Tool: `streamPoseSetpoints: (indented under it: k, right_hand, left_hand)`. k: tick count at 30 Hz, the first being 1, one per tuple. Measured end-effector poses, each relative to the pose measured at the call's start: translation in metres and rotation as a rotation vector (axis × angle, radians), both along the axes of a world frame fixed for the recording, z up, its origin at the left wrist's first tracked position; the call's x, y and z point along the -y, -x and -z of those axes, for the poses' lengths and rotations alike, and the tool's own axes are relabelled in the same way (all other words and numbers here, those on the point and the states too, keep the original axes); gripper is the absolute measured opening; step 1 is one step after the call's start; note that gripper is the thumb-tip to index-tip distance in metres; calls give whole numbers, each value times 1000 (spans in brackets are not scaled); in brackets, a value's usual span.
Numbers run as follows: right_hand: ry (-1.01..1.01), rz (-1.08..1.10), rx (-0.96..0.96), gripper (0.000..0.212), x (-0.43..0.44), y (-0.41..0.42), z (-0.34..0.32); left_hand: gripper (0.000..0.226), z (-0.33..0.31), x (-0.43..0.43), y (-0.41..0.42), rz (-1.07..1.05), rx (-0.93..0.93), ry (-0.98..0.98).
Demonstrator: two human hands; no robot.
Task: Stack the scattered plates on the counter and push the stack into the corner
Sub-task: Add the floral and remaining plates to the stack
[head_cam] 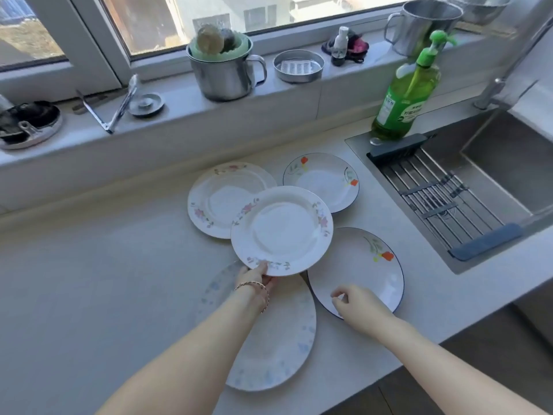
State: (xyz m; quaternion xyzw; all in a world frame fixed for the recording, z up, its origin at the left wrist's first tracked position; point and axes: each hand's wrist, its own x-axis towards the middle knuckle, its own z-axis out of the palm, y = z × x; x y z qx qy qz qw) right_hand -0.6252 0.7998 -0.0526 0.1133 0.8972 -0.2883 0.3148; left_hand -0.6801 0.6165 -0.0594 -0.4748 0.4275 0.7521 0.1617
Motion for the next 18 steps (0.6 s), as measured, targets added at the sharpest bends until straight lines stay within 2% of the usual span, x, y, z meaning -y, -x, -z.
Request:
streamPoseSetpoints:
  k: [6, 12, 18]
  right_hand:
    - [0, -41, -15, 34, 10, 9, -5]
    - [-31, -200, -69, 31, 58, 18, -12]
    - [-9, -378, -116, 30, 153, 22, -25]
  left_hand:
    - [15, -8, 30, -6, -20, -56, 26]
    - [21, -32, 115, -36, -122, -193, 66]
    - [25, -67, 219, -92, -314, -283, 128]
